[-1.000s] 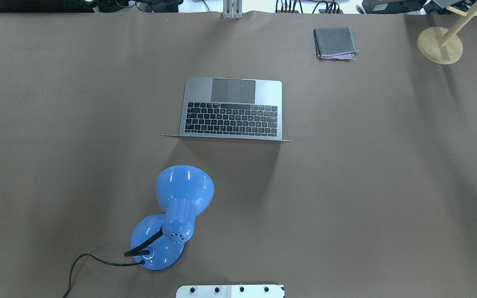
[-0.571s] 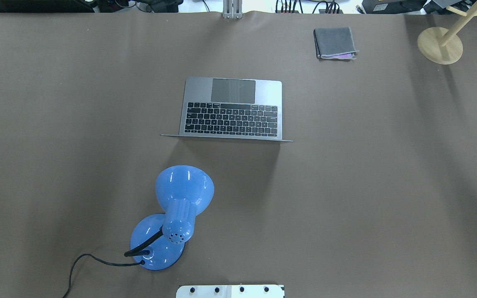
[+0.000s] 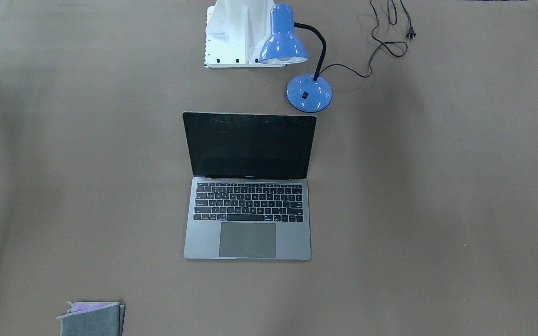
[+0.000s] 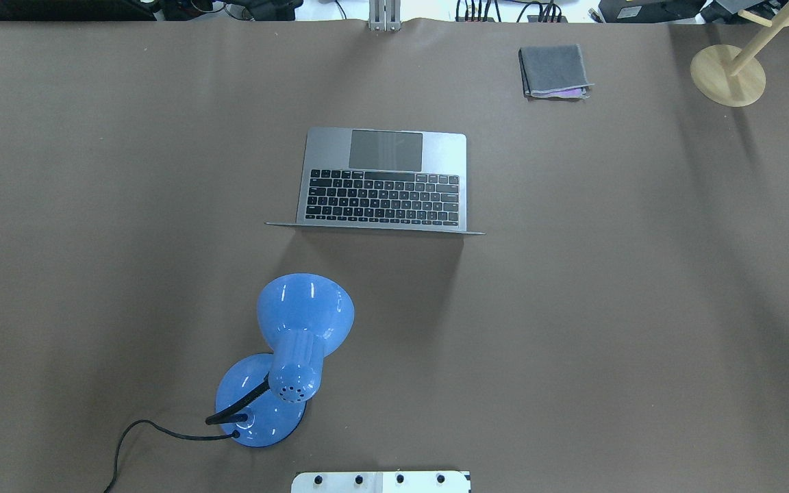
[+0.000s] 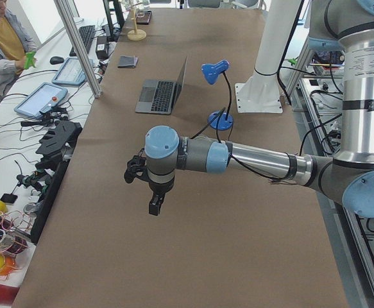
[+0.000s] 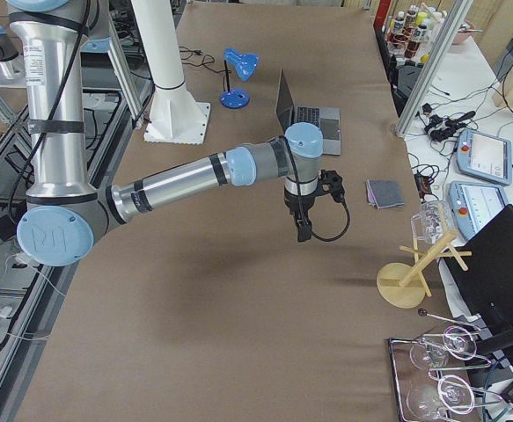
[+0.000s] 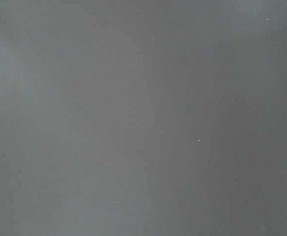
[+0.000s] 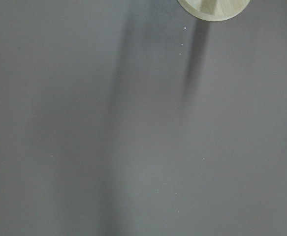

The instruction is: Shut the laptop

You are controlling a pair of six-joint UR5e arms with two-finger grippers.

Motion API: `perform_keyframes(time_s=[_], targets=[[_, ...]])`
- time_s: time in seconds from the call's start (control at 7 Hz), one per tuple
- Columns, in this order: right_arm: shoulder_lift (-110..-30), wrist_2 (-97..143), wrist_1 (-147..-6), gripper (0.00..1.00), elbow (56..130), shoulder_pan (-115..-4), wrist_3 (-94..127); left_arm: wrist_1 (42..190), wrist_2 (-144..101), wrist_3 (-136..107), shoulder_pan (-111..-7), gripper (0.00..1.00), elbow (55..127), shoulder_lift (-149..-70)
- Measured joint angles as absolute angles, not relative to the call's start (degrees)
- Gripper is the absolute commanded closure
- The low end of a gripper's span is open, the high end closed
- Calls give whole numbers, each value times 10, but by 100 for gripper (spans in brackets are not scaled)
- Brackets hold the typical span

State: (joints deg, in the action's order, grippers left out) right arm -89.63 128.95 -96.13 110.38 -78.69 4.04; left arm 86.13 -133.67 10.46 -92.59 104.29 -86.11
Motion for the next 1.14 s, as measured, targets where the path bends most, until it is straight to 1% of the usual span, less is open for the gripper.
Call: perform_keyframes(time_s=[0.14,0.29,0.43,0.57,0.71,0.86,1.0,1.14], targets=[[-896,1290,-957,0,1106,-776,41,861,-1347,95,-926,2,1049,-860],[-896,1292,-955,10,1114,-764,51,867,-1363,65,-921,3,1062,-859],[-893,1293,-948,22,1140,-733,97,879,-1370,-5,-892,3,1098,-861],[-883,1288,-934,43,1177,-682,189,887,-1371,-113,-836,15,1144,-872],[-859,1276,-916,72,1211,-620,315,890,-1369,-227,-775,46,1180,-893],[-827,1263,-905,100,1237,-560,432,891,-1361,-329,-716,83,1207,-920],[-799,1247,-902,100,1258,-504,529,891,-1343,-417,-660,100,1226,-947],[-773,1227,-901,100,1273,-449,608,891,-1328,-493,-606,100,1241,-971]])
